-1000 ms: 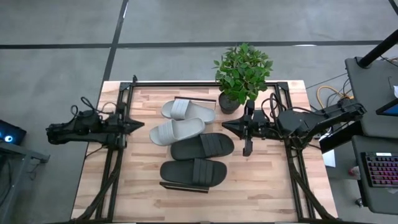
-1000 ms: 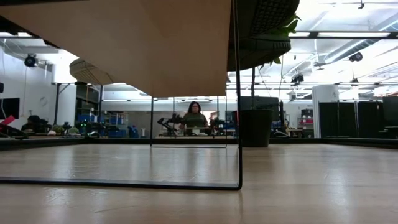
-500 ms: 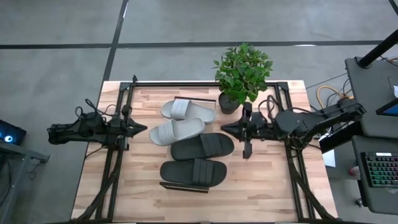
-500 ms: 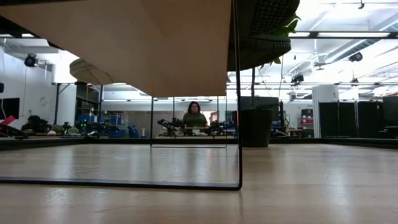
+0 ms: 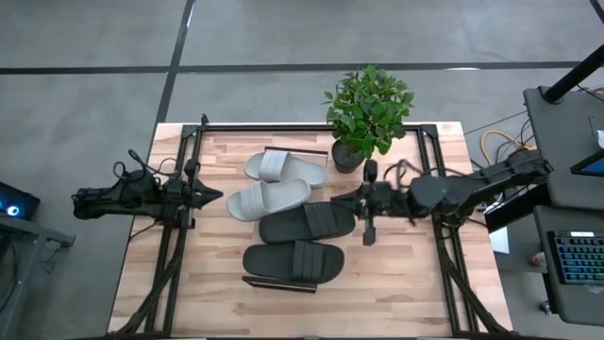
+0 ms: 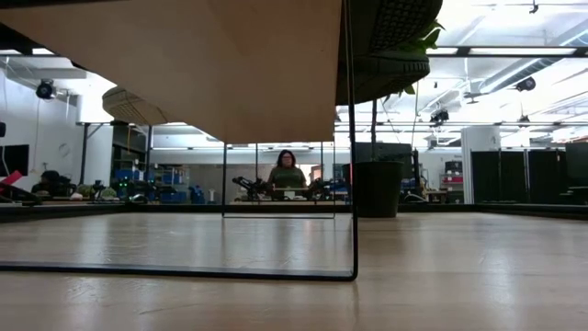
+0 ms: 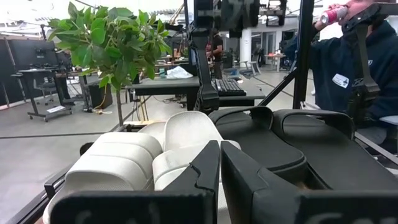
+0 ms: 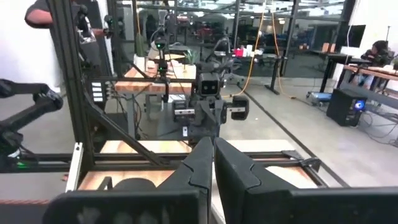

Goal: Pick and place slides into the shelf
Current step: Return to Home Position

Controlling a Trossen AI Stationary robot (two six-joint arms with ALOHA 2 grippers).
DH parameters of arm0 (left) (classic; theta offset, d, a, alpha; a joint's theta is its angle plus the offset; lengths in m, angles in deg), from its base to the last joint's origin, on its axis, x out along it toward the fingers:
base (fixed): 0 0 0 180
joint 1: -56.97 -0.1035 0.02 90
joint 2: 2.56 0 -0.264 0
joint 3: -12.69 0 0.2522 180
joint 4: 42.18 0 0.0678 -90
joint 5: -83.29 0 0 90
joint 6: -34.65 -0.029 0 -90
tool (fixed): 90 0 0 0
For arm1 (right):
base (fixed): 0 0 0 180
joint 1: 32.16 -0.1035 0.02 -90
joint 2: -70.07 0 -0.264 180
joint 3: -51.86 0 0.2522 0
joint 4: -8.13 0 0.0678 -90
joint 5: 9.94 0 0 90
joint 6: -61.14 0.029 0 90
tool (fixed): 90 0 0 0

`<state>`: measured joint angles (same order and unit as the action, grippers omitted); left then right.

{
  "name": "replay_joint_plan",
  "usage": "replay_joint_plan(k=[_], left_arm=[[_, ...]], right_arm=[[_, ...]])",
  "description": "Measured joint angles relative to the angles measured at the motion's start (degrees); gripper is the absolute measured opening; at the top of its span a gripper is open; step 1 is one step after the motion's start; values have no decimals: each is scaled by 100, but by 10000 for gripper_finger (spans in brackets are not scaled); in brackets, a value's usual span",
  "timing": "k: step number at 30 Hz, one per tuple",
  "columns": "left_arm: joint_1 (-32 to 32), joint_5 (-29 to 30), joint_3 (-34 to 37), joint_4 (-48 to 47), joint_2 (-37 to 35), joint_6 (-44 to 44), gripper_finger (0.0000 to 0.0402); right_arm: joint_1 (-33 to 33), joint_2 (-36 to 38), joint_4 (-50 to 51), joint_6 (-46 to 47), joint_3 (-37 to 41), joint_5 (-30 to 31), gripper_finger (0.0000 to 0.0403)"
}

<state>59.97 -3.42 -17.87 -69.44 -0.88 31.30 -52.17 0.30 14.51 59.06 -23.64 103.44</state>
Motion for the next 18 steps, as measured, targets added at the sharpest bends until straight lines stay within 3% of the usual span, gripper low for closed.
replay_joint_plan(k=[6, 9, 18], left_arm=[[0, -2, 17, 10, 13, -1, 0], [0, -2, 6, 9, 13, -3, 0], [4, -2, -13, 176, 7, -5, 0]], right_arm=[[4, -329, -1736, -241, 801, -130, 8], [2, -375, -2122, -234, 1127, -54, 8], [-428, 1001, -2147, -965, 2305, 803, 8]])
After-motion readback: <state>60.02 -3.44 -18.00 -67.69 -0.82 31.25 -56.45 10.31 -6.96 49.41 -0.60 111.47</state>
